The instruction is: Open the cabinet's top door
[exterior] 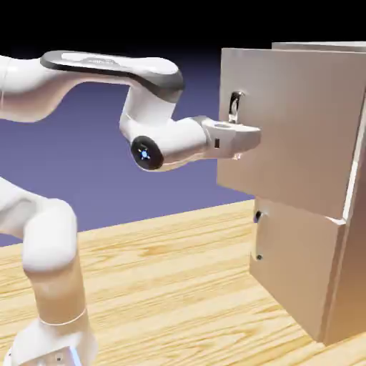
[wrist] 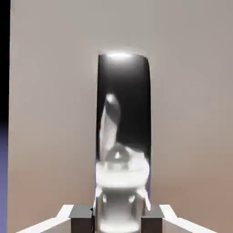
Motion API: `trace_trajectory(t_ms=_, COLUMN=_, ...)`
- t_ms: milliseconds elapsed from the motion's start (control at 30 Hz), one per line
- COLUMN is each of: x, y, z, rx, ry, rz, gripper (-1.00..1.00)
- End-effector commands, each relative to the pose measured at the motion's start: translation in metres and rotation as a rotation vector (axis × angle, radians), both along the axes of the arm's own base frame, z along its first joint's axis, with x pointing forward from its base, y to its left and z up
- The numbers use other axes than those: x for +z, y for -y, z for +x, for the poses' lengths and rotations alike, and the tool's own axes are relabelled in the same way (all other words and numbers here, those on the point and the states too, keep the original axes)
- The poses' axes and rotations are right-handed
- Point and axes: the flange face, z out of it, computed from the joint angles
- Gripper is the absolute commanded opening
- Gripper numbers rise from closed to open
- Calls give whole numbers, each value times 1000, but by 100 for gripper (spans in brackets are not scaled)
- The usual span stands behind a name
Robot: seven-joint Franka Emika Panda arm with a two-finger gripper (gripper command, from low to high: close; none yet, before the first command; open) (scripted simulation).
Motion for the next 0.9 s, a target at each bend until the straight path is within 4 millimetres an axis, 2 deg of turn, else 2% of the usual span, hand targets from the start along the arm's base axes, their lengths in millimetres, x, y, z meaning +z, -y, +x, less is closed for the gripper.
trace_trajectory(t_ms=0, x=0, y=6, z=-3, rx=21, ry=0, rz=-1, gripper=-100)
trace_trajectory(t_ms=167, x=0, y=37, z=-20, rx=138, ry=0, rz=-1, gripper=-100)
trace_trajectory(t_ms=467, x=0, y=106, z=-40, rx=378, ry=0, rz=-1, gripper=-100)
trace_trajectory(t_ms=867, x=0, y=200, z=-42, rx=691, ry=0, rz=-1, gripper=-100)
